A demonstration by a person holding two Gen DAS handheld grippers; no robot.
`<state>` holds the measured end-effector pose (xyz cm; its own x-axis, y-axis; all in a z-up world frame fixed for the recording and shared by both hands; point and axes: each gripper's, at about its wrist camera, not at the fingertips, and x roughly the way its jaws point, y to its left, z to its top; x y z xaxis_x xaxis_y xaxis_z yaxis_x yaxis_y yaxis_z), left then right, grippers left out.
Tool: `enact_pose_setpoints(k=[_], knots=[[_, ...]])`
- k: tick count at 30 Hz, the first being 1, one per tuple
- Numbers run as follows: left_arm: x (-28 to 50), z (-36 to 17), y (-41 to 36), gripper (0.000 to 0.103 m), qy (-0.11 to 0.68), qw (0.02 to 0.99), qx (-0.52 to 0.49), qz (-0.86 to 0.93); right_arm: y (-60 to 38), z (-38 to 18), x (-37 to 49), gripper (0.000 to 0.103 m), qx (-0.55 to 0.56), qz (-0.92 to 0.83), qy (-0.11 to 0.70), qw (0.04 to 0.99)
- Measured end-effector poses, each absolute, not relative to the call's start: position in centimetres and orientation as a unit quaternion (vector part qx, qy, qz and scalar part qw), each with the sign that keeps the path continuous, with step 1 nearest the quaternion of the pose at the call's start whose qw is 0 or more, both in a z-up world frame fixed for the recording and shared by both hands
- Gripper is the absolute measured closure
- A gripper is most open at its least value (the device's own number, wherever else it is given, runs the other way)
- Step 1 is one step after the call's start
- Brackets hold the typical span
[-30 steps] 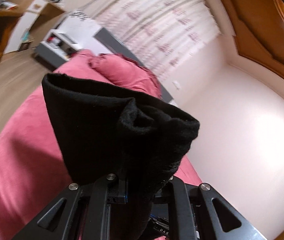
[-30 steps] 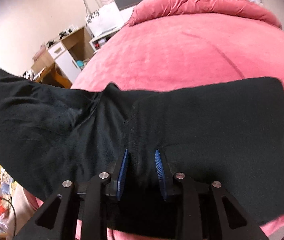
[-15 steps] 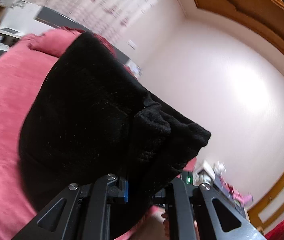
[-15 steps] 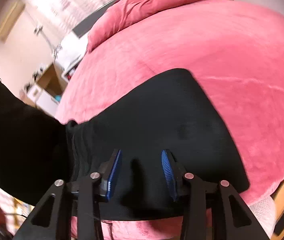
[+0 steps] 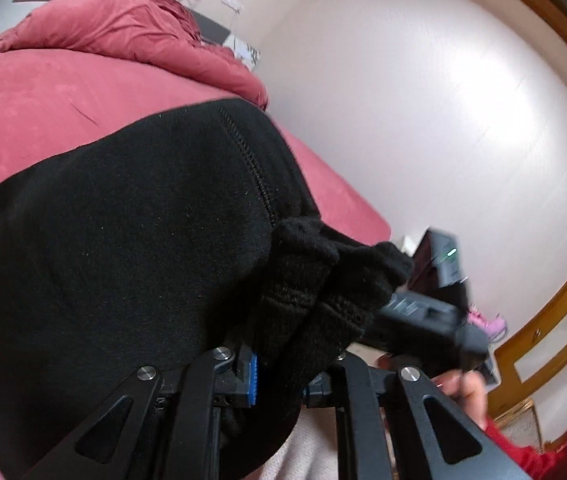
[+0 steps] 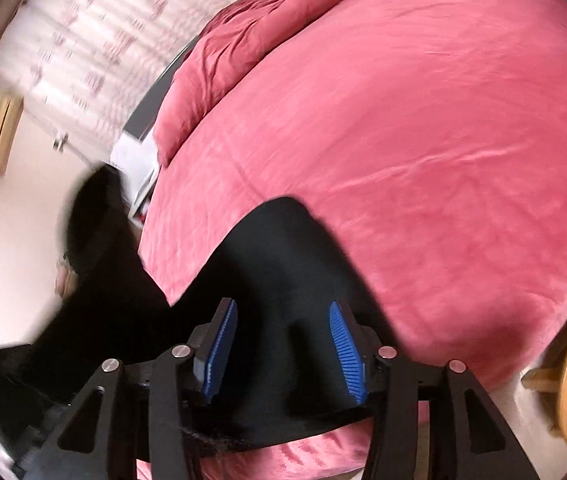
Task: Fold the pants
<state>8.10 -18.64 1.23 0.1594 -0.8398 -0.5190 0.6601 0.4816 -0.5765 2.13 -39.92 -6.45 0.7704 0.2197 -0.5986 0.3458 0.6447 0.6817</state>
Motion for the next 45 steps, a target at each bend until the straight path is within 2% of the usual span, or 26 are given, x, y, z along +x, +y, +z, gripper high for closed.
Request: enact_pose_setpoints(k=[10,12,15,20,23,26,34,35,36,37,39,41,44,45], knots=[[8.5,-2.9,-24.9,0.087,0.469,0.738,-0.032,-0.483,-40.9,-6.8,1.4,0.052,0.441,-0.058,0.333,0.831],[8.1,-2.9,-24.3,0.07,0.462,0.738,-0.054,-0.489,-40.7,-6.8,1.5,0.051,0.445,-0.055,0.335,0.829],[7.3,-1.9,-23.7,0.056,0.466,0.723,-0.052,-0.508,-40.0,-6.7,1.7,0.041,0.443,-0.053,0.335,0.83],[6.5,0.2,-20.2,0.056,0.449,0.713,-0.045,-0.537,-39.1,-6.0,2.0,0.039,0.425,-0.049,0.339,0.838],[7.3,0.4,-15.5,0.056,0.43,0.751,-0.075,-0.496,-38.4,-6.1,2.4,0.034,0.411,-0.043,0.35,0.841],[9.3,1.6,-11.7,0.056,0.401,0.805,-0.098,-0.425,-37.7,-5.9,3.7,0.033,0.381,-0.047,0.36,0.85],[13.5,-0.5,-6.9,0.056,0.398,0.857,-0.114,-0.308,-36.2,-5.2,11.0,0.033,0.3,-0.024,0.373,0.878],[14.1,-0.8,-6.9,0.056,0.409,0.853,-0.106,-0.306,-35.9,-5.5,11.6,0.034,0.296,-0.018,0.383,0.875],[14.6,-1.3,-7.5,0.056,0.418,0.849,-0.099,-0.308,-35.4,-5.8,12.4,0.051,0.286,-0.013,0.393,0.874],[14.5,-1.7,-8.1,0.056,0.424,0.846,-0.092,-0.31,-35.2,-5.8,12.8,0.076,0.273,-0.012,0.4,0.875],[13.7,-1.8,-9.4,0.055,0.419,0.852,-0.067,-0.307,-34.9,-5.2,12.9,0.085,0.246,-0.03,0.404,0.88],[12.5,-1.4,-10.4,0.055,0.411,0.856,-0.05,-0.309,-35.7,-4.2,12.2,0.088,0.258,-0.042,0.386,0.884],[12.3,-2.3,-11.5,0.045,0.409,0.857,-0.027,-0.311,-36.7,-4.5,11.8,0.093,0.253,-0.08,0.392,0.881],[12.2,-2.5,-12.1,0.039,0.407,0.86,-0.015,-0.308,-36.5,-5.0,11.9,0.099,0.237,-0.099,0.401,0.879]])
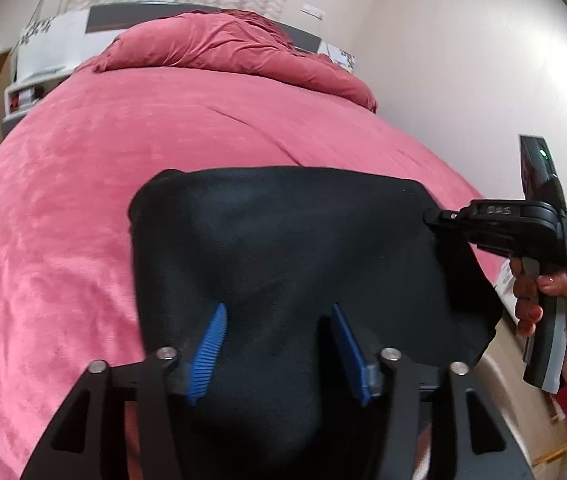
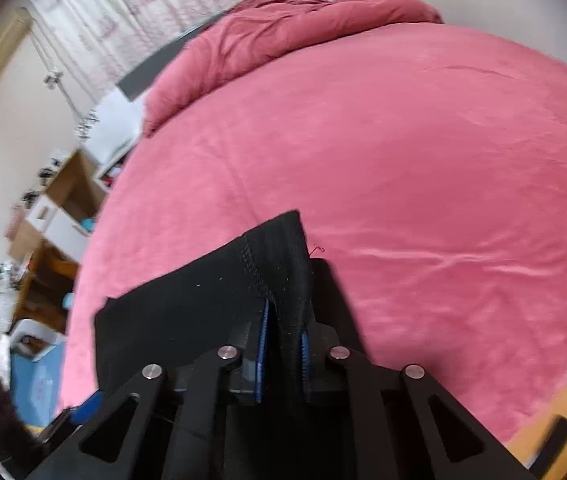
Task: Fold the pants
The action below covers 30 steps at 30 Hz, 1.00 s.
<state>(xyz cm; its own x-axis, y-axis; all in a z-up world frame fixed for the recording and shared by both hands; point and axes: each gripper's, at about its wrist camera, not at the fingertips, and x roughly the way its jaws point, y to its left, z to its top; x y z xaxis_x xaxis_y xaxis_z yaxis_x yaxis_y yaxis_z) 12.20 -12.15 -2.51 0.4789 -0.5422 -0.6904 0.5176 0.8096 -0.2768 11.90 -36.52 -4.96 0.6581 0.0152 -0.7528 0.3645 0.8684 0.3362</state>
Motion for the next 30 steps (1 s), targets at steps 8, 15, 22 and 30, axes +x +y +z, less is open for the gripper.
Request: enact_pose_setpoints(k=[8,15,22,30], knots=[[12.3,-2.7,-12.9,0.036,0.409,0.855,0.027,-0.317,-35.0,-3.6,10.9,0.094,0.181,-0.111,0.38,0.9],[16.1,-0.2,-11.8,0.037,0.427,0.837,-0.085,-0.332,-29.8,0.7,12.4,0.094,0.129,0.007,0.355,0.926],[21.2,-1.8,-15.8,0.04,0.468,0.832,-0.037,-0.296,-29.1,-3.6,18.0,0.095,0.117,0.008,0.417,0.901],[24.3,-4.5,-16.8,0.061,0.475,0.841,0.012,-0.257,-33.1,-7.1,19.3,0.103,0.183,-0.039,0.419,0.889]])
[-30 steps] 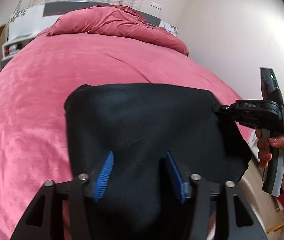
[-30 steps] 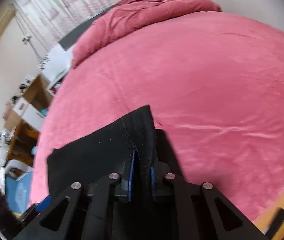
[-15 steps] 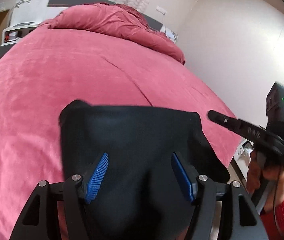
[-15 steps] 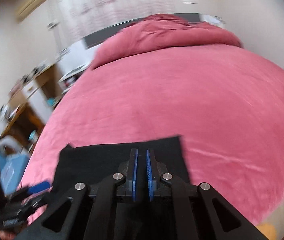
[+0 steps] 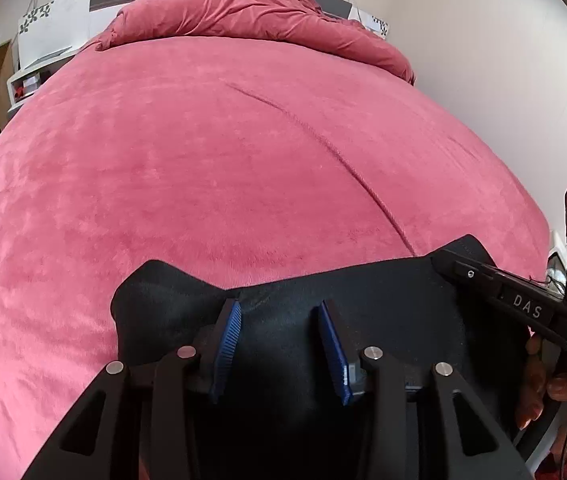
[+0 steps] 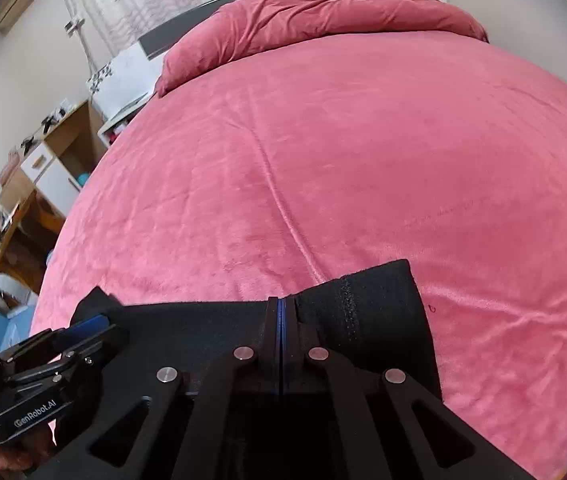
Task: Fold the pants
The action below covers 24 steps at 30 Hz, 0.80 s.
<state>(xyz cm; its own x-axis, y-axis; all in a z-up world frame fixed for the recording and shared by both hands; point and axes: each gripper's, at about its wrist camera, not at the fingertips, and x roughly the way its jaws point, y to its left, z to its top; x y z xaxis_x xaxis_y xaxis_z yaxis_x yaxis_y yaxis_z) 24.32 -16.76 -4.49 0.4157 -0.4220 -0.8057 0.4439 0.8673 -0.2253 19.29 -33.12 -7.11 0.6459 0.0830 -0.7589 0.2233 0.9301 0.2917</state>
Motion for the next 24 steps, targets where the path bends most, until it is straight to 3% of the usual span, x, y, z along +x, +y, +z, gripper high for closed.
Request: enact_pose_setpoints(k=[3,7,14,22,23,24], knots=[[23.3,-3.2,-15.7,0.061,0.47,0.842,-0.006,-0.263,-32.8,-5.1,17.9,0.103,0.188,-0.032,0.396,0.898],[20.6,-1.4,-13.0,0.061,0.451,0.848,-0.041,-0.276,-32.5,-2.5,13.8,0.09,0.162,-0.044,0.366,0.915],[13.0,-1.1,-9.4,0.061,0.43,0.839,-0.07,-0.326,-30.6,-1.5,5.4,0.089,0.143,-0.016,0.373,0.917],[7.6,-2.7,-11.2,0.06,0.4,0.846,0.053,-0.348,-29.9,-5.7,3.5,0.09,0.156,-0.036,0.441,0.883],[7.4,-2.9,-11.1,0.06,0.401,0.844,0.057,-0.35,-30.4,-6.1,3.4,0.091,0.158,-0.046,0.446,0.88],[7.2,-3.2,-10.8,0.06,0.403,0.843,0.061,-0.351,-31.0,-6.5,3.3,0.098,0.163,-0.056,0.448,0.877]])
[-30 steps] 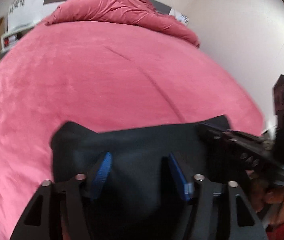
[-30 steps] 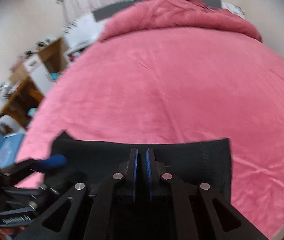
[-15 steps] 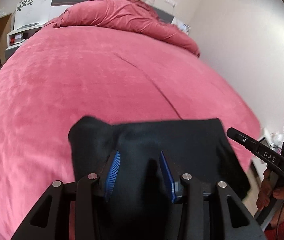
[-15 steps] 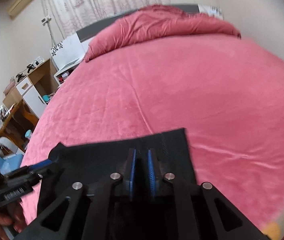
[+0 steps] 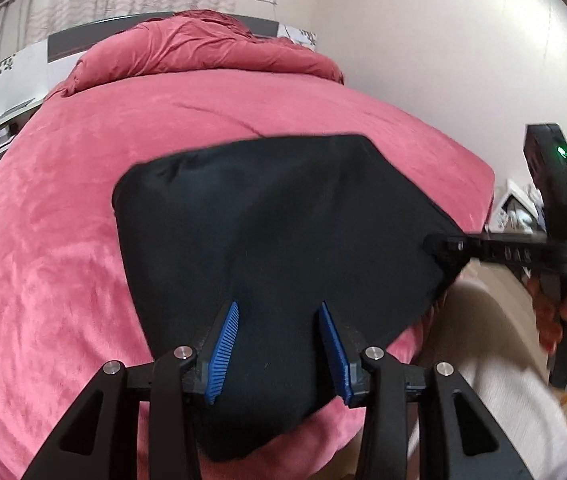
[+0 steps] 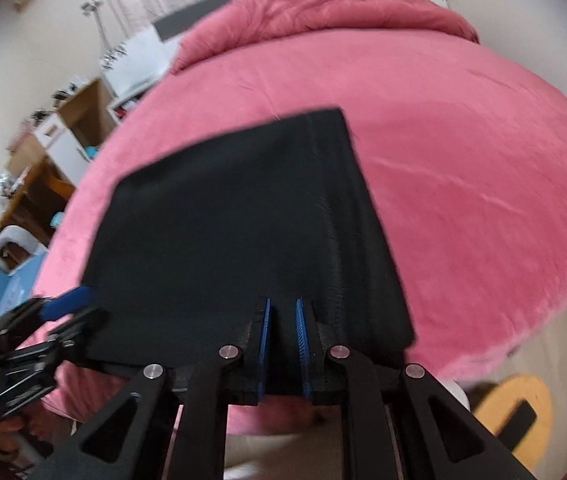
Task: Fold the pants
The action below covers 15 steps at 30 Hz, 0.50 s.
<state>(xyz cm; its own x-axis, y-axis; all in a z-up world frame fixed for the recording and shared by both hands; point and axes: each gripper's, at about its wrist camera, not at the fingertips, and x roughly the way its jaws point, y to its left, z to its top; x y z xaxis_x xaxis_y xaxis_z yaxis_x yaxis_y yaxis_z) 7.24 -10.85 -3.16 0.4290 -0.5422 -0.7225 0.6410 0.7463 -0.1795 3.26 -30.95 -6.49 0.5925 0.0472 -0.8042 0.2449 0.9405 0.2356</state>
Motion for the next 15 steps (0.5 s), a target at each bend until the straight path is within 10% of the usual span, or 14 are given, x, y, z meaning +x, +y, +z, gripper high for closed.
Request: enact_pose_setpoints(k=[8,11,13,15], knots=[[6.1,-3.6,-8.3,0.06,0.404,0.841,0.047,-0.358,-32.8,-7.3,2.9,0.103,0.23,-0.057,0.444,0.864],[6.3,-2.7,-6.2,0.06,0.408,0.831,-0.013,-0.378,-33.0,-5.5,1.9,0.083,0.24,-0.033,0.421,0.874],[7.0,-2.2,-4.6,0.055,0.408,0.833,-0.052,-0.371,-33.3,-4.0,1.3,0.034,0.225,-0.036,0.396,0.89],[8.3,-2.0,-3.4,0.043,0.413,0.836,-0.084,-0.352,-33.8,-3.2,1.1,0.02,0.215,-0.052,0.374,0.901]])
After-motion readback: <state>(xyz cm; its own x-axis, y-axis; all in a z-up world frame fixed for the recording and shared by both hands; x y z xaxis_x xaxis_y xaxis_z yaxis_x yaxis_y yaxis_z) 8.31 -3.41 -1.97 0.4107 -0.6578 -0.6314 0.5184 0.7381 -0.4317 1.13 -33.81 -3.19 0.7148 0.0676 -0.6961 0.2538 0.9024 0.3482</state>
